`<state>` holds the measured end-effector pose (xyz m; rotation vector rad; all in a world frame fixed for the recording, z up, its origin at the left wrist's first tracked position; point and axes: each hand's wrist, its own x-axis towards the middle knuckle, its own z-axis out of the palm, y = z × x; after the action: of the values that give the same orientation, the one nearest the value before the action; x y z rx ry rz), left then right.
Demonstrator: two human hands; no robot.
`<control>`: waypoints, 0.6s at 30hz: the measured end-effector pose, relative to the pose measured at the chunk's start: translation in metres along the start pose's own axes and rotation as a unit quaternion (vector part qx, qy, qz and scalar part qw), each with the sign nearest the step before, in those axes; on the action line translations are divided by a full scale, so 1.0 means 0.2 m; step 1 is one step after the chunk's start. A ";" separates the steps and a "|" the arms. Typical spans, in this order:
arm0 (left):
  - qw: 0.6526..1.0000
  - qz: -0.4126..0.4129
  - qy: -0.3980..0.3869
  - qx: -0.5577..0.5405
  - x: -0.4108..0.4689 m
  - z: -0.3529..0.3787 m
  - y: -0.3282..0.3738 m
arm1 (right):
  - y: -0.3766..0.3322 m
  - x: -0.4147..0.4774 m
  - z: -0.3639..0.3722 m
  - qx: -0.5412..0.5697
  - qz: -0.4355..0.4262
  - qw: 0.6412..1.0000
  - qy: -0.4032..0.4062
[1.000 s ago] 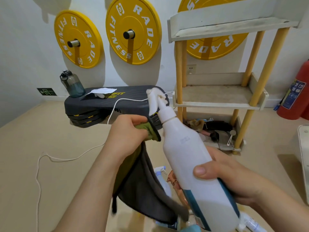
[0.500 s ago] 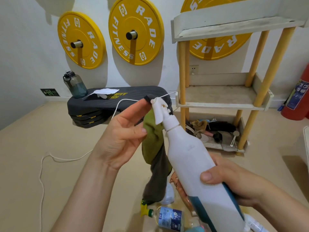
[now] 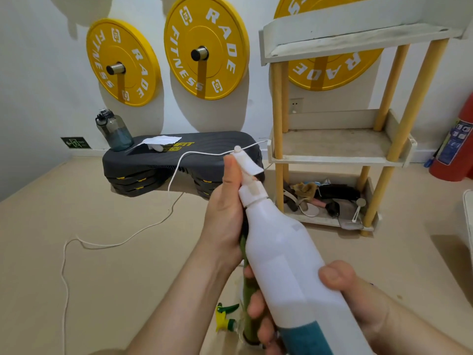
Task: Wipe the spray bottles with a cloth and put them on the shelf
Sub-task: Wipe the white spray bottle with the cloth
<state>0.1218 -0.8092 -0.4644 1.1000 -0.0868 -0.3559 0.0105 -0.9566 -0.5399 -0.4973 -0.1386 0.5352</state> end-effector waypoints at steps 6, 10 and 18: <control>0.994 -0.026 0.029 -0.101 0.06 -0.08 0.06 | -0.07 0.21 -0.05 -0.139 0.013 0.985 0.099; 0.999 0.041 0.020 0.001 0.05 -0.05 0.03 | -0.10 0.23 0.02 -0.083 -0.012 0.984 0.160; 0.788 0.281 0.040 0.546 0.06 -0.18 0.11 | -0.17 0.23 0.04 -0.131 -0.062 0.968 0.203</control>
<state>0.1479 -0.7733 -0.4641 2.1548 -0.5929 0.3649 0.0625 -0.9551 -0.5156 -0.8414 0.1542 0.2839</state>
